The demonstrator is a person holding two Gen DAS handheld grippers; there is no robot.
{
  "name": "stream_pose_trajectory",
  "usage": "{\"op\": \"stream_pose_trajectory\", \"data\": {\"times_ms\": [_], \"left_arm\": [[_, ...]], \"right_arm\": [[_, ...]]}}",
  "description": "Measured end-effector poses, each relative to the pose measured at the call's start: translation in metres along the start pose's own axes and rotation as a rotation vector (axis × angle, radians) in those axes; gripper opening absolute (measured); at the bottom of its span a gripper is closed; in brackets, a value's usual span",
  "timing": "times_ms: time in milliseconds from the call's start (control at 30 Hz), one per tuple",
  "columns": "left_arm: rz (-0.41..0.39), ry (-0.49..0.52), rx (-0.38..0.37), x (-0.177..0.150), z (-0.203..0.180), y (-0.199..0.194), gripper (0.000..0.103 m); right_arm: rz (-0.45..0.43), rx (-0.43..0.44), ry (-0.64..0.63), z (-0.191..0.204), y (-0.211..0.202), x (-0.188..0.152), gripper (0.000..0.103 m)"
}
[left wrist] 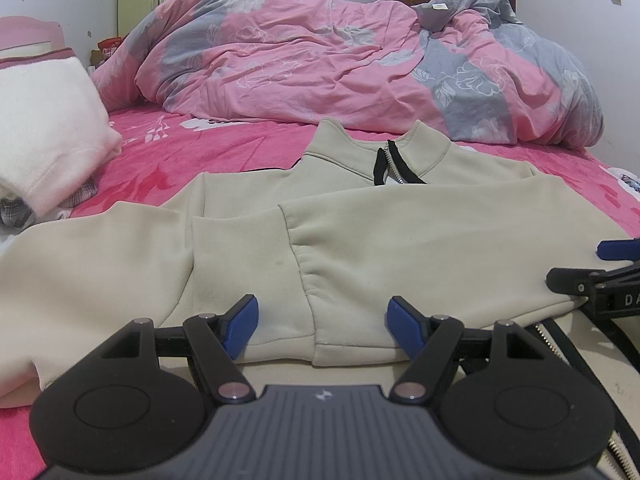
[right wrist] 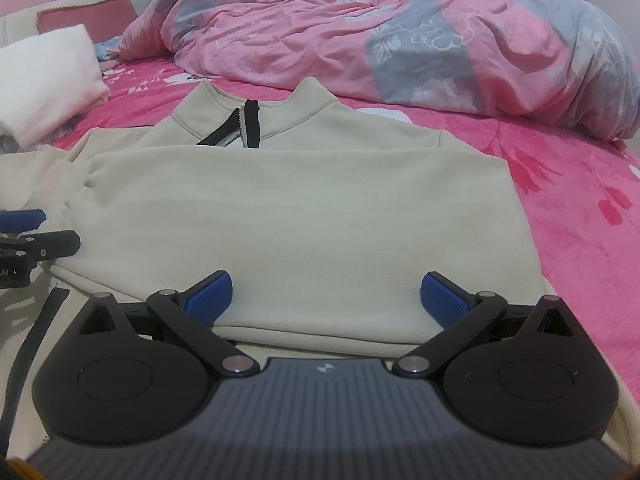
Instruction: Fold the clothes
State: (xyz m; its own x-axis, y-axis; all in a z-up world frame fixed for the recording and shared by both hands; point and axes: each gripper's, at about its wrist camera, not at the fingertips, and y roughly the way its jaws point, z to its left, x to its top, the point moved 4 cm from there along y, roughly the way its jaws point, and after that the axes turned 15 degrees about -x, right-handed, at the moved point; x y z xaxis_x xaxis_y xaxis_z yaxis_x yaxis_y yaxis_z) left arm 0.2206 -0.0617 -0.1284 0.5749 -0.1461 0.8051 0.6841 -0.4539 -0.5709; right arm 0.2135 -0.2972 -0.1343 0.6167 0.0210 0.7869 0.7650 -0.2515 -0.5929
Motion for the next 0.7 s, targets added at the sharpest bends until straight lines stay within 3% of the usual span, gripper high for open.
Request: {"op": "stream_pose_trajectory", "data": {"times_ms": [100, 267, 367, 700], "left_arm": [[-0.001, -0.001, -0.001, 0.000, 0.000, 0.000, 0.073], [-0.002, 0.000, -0.001, 0.000, 0.000, 0.000, 0.073], [-0.003, -0.001, -0.002, 0.000, 0.000, 0.000, 0.073], [0.001, 0.001, 0.002, 0.000, 0.000, 0.001, 0.073]], "right_arm": [[0.006, -0.010, -0.007, 0.001, -0.003, 0.004, 0.102], [-0.089, 0.033, 0.013, 0.013, -0.028, 0.021, 0.102], [-0.100, 0.045, 0.006, 0.026, -0.029, 0.028, 0.102], [-0.007, 0.062, -0.013, 0.050, 0.005, 0.013, 0.102]]}}
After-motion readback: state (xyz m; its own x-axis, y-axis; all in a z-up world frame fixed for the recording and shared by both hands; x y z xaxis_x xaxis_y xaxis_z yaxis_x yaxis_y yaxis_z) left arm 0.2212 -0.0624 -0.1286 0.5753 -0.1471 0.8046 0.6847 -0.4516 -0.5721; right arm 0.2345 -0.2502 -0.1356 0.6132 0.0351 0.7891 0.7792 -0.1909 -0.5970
